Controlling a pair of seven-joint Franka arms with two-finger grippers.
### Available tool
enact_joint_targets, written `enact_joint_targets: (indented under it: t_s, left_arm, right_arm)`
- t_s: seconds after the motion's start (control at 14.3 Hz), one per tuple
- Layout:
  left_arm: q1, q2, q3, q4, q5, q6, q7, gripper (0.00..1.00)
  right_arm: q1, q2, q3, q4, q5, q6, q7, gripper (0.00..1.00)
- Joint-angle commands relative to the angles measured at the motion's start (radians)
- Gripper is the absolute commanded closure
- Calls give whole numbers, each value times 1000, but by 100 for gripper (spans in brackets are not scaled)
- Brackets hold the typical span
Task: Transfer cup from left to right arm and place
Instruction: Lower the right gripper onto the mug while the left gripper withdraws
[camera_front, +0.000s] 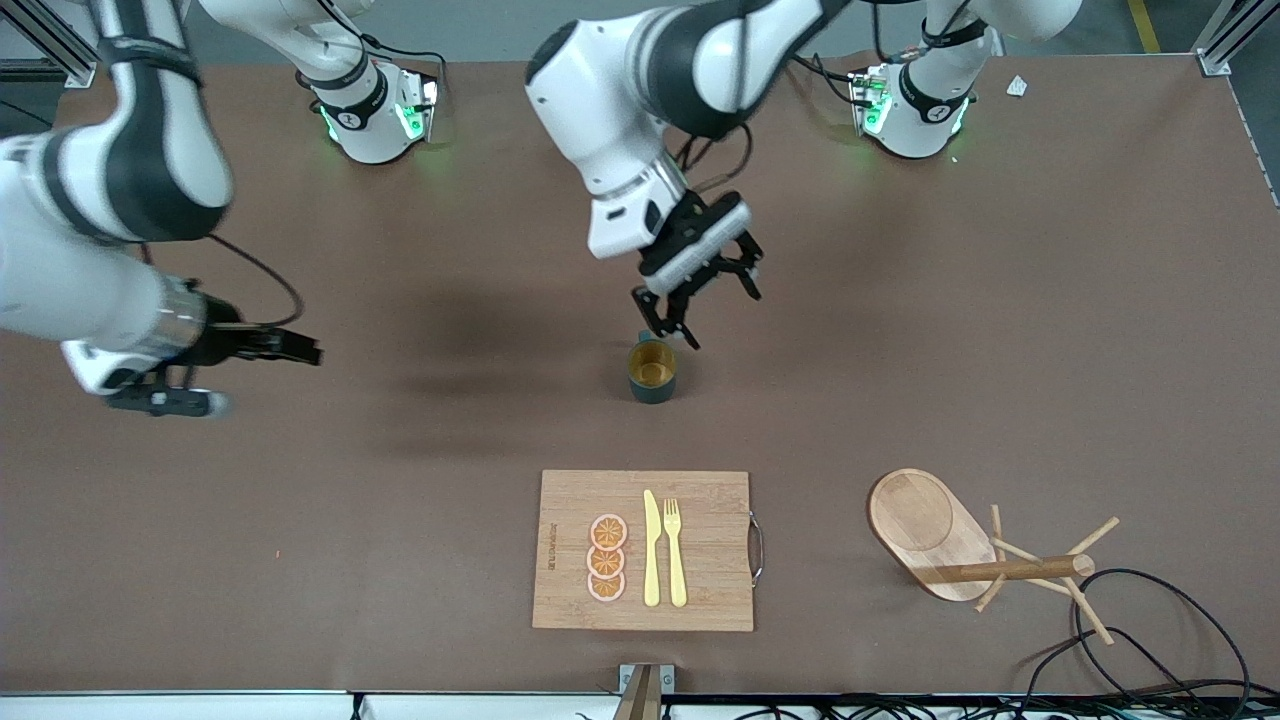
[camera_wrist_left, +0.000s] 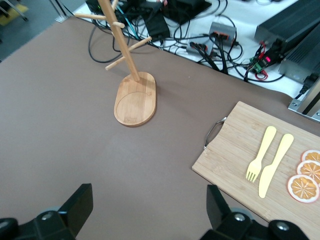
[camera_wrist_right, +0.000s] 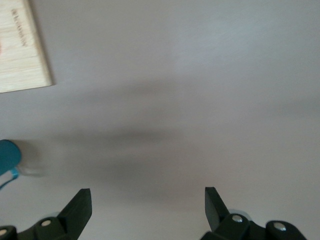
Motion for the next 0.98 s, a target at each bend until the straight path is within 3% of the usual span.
enact_joint_targets:
  t_s: [0.0,0.35,0.56,0.91]
  left_arm:
    - [110,-54,-10,-23,-96,69,166,0]
    - [309,-102,-13,-10,-267,113,466,0]
    - [426,-155,-12,-12,-347,112,686,0]
    - [598,-232,-10,-18,-559,75,1033,0]
  right_arm:
    - [125,17,-8,-22,10,72,131,0]
    - [310,102,-9,-19,62,234,260,0]
    - [371,169,-8,-8,77,323,345,0]
    - [454,327,-9,95,182,379,349,0]
